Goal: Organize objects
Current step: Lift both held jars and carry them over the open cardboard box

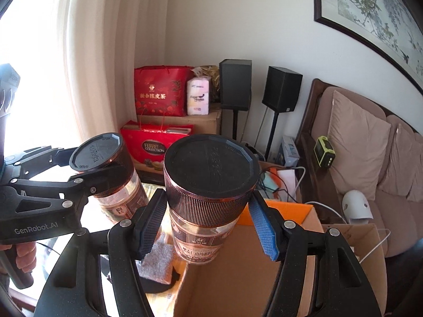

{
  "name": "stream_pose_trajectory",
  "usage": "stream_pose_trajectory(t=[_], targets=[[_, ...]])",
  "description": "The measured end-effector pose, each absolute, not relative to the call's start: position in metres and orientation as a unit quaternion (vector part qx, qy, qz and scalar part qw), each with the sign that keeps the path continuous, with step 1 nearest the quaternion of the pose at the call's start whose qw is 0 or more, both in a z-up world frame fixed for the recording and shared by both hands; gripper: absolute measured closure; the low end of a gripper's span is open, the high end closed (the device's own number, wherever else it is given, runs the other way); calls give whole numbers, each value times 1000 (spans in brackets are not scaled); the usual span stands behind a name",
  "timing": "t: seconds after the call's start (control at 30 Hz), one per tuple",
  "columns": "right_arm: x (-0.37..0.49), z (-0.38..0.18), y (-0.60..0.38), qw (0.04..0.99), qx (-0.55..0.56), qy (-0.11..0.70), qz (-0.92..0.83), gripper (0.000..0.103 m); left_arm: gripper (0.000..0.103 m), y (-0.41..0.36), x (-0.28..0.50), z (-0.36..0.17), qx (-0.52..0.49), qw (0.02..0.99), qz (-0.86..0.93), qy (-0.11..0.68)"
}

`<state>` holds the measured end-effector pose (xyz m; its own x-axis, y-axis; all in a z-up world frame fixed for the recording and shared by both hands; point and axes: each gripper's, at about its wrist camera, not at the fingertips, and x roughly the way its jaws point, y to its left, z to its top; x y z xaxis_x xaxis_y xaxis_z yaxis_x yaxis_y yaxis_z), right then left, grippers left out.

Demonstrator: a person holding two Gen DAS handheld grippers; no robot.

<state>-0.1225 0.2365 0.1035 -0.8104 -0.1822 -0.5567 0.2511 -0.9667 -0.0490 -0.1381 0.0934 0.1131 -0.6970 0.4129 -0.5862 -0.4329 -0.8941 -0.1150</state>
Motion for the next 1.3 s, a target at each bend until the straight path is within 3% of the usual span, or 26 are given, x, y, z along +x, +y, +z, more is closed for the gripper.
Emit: stream_pose_trajectory(t=[0.53,0.9,1.3], targets=[[-87,56,319,61,368,80,-925,38,40,192,-112,63,-404,314,859,13],[-99,17,337,59,422,79,-901,38,40,215,-126,15,-470,305,828,35],[-130,-2,346,68,442,37,-894,38,40,232,-171,0,-491,295,819,25]])
